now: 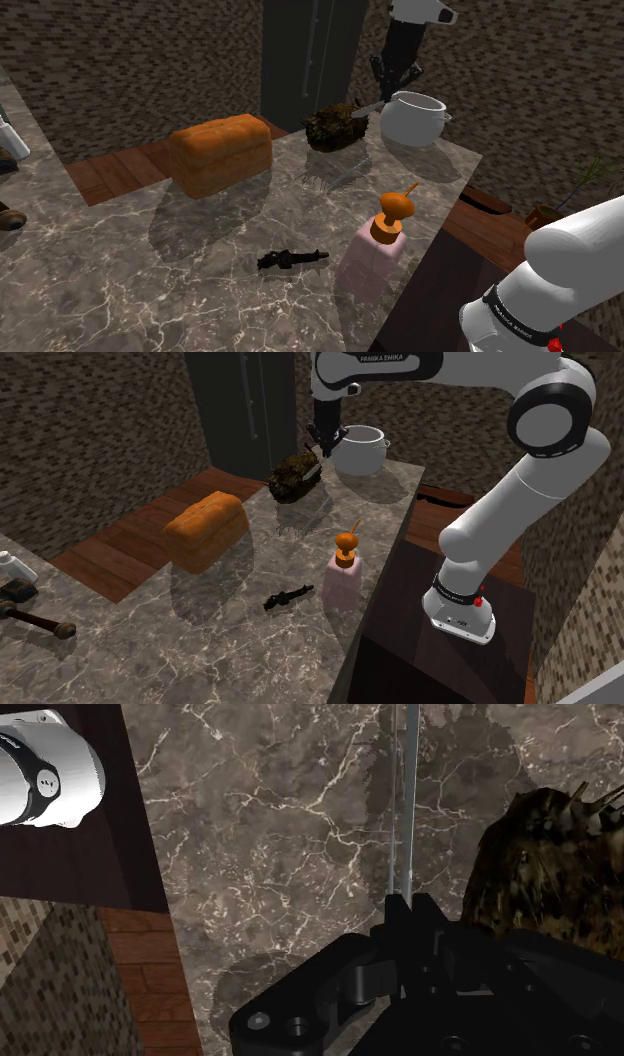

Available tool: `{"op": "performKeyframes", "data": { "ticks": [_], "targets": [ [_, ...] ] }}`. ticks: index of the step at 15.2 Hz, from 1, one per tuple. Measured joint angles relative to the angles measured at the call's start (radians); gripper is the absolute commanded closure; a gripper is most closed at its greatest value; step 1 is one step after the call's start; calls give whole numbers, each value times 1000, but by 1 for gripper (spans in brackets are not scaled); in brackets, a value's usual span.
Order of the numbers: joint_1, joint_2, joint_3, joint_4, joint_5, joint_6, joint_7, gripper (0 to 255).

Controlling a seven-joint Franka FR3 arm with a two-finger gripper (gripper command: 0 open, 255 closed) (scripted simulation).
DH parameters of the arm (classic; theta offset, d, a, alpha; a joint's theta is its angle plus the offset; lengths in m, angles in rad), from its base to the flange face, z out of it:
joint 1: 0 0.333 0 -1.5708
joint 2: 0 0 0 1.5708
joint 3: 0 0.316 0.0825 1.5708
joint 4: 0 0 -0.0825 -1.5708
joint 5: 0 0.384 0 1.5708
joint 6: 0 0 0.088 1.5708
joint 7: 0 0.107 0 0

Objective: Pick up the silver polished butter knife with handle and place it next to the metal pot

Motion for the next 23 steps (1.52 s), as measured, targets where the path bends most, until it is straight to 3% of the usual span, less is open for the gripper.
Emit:
{"op": "performKeyframes", "data": {
  "ticks": [9, 23],
  "targets": [
    [-73, -55, -157, -81, -22, 24, -228, 255],
    [-202, 30, -375, -5, -90, 37, -554, 255]
  ]
}}
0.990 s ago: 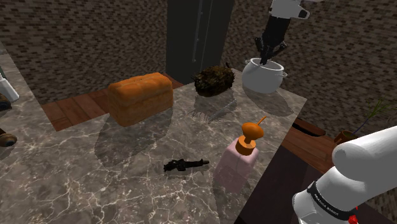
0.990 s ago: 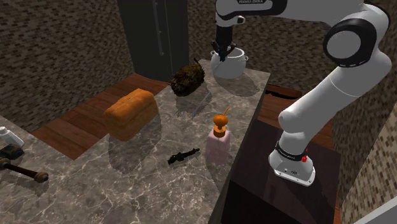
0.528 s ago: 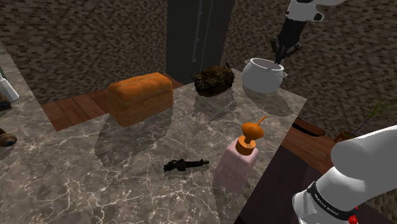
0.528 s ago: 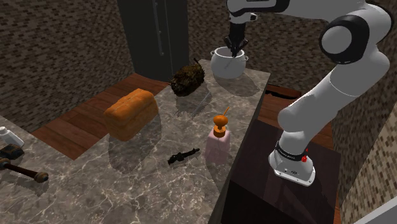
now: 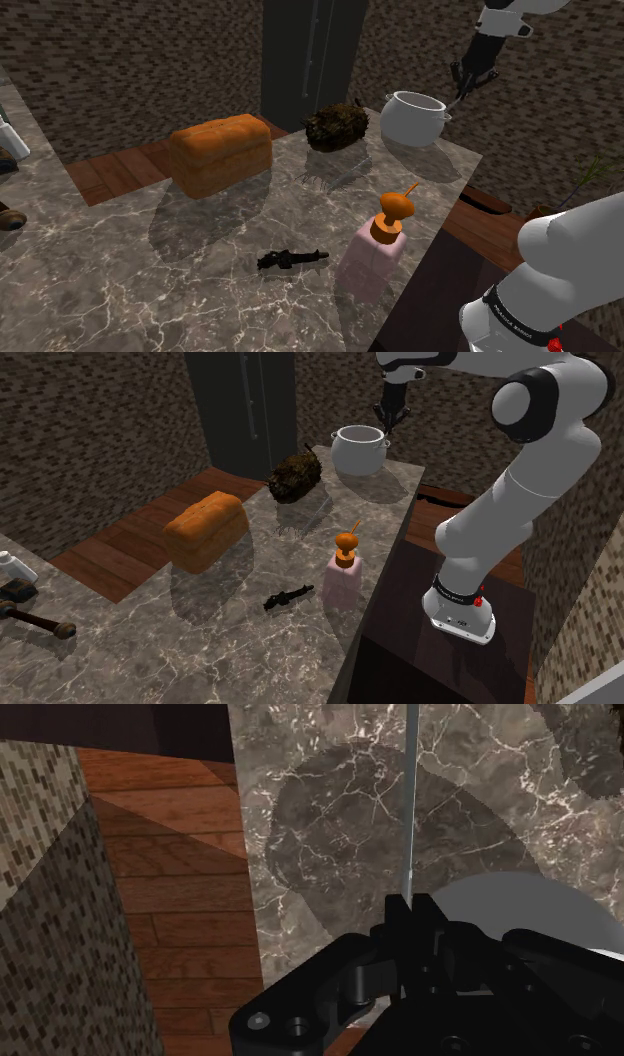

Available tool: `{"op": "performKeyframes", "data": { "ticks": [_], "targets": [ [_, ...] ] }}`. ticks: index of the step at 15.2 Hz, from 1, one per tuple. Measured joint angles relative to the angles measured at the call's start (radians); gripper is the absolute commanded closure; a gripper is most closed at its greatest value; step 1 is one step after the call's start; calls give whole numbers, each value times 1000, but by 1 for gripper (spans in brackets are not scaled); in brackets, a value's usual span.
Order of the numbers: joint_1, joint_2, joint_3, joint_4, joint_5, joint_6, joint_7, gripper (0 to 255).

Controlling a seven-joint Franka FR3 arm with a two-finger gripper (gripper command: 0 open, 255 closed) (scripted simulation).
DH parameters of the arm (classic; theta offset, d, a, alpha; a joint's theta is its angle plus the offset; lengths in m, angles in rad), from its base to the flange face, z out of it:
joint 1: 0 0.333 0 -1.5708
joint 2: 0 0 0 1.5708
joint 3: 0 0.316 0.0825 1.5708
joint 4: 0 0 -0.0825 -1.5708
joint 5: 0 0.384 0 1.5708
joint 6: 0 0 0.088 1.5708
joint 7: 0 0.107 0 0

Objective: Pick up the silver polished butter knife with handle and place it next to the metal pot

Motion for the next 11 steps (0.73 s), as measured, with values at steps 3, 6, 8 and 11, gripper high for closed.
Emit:
{"op": "performKeyframes", "data": {
  "ticks": [3, 6, 8, 11],
  "targets": [
    [-28, 35, -43, 27, -9, 10, -68, 255],
    [-54, 101, -81, 91, -14, 14, -131, 255],
    [-72, 131, -106, 134, -15, 3, -174, 255],
    [-101, 196, -142, 212, -12, -8, -240, 255]
  ]
}}
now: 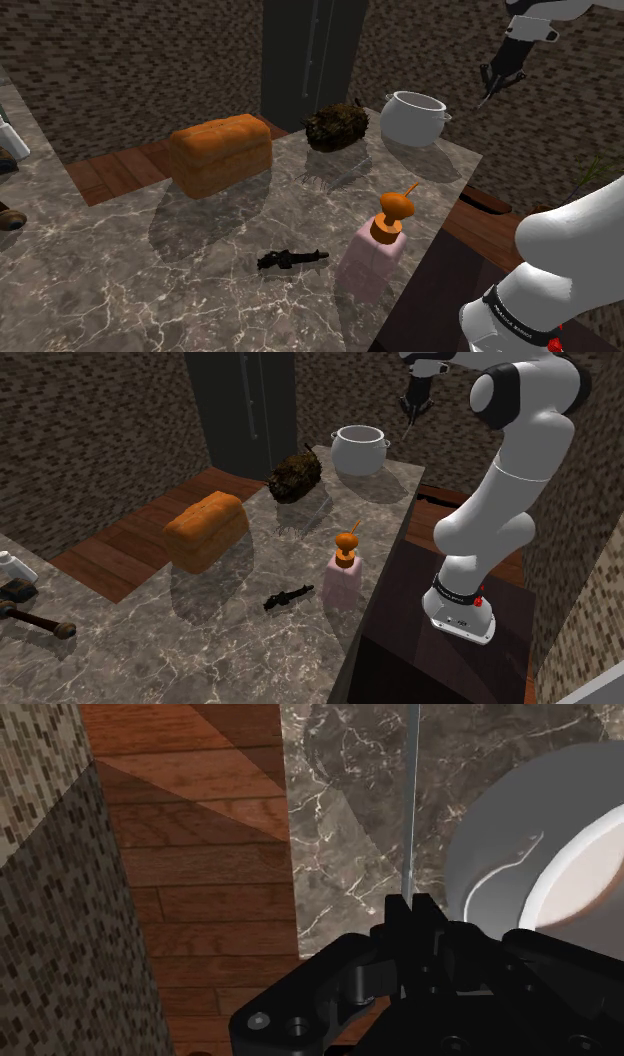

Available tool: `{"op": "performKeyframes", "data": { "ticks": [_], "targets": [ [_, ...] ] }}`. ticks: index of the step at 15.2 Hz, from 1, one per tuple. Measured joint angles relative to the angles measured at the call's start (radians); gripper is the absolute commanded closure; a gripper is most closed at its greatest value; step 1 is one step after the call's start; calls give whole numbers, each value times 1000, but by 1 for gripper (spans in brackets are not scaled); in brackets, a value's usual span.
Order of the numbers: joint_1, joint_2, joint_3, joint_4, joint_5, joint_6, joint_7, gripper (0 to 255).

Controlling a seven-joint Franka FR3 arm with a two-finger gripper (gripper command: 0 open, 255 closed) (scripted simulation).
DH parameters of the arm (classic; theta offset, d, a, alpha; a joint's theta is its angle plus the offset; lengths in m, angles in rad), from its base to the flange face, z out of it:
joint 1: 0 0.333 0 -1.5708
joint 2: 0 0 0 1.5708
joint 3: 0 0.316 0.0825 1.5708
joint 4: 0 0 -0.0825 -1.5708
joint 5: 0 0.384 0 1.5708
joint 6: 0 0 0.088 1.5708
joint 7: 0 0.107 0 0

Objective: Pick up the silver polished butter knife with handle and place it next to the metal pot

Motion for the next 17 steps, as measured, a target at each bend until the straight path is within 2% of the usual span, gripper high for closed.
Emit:
{"op": "performKeyframes", "data": {
  "ticks": [2, 11, 13, 17],
  "targets": [
    [-18, 42, -20, 38, 4, 5, -38, 255],
    [-121, 301, -95, 364, 53, -61, -215, 255],
    [-126, 315, -97, 367, 56, -50, -222, 255],
    [-125, 310, -97, 308, 55, 4, -223, 255]
  ]
}}
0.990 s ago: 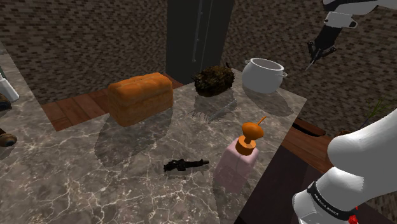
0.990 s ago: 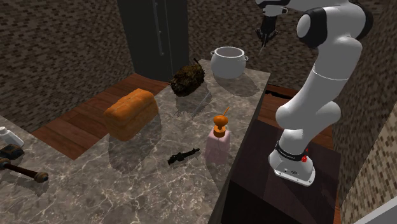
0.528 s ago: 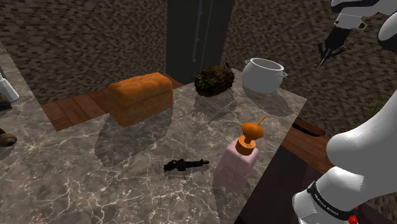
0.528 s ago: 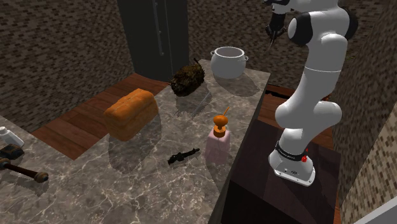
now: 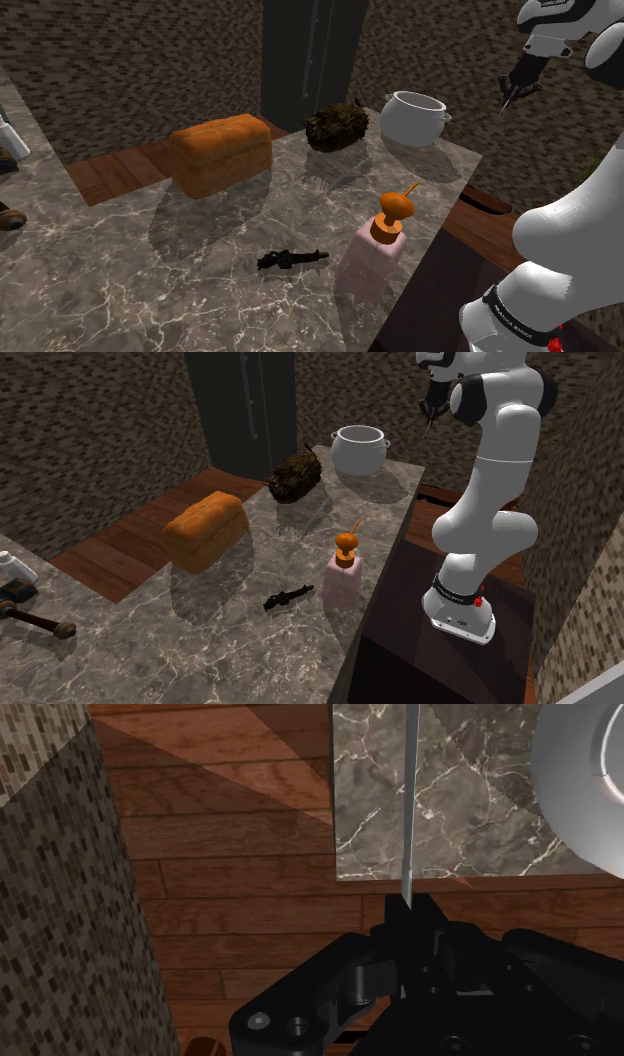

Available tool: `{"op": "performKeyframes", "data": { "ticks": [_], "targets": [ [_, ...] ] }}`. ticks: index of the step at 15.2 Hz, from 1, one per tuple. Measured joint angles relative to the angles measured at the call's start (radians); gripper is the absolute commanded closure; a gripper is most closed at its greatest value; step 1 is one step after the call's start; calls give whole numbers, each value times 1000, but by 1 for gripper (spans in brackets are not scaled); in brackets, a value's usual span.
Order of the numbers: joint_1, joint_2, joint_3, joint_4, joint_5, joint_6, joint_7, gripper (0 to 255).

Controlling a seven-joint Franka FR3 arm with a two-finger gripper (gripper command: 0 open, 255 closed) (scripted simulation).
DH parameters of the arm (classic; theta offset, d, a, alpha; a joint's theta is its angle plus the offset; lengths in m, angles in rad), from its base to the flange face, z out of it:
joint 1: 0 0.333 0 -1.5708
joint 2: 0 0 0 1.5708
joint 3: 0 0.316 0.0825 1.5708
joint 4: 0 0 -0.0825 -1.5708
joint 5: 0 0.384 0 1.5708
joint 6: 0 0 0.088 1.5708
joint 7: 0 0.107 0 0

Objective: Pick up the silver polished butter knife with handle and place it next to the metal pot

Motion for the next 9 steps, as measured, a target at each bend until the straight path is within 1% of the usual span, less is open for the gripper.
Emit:
{"op": "performKeyframes", "data": {
  "ticks": [9],
  "targets": [
    [2, -7, 1, -133, -1, 126, 0, 255]
  ]
}}
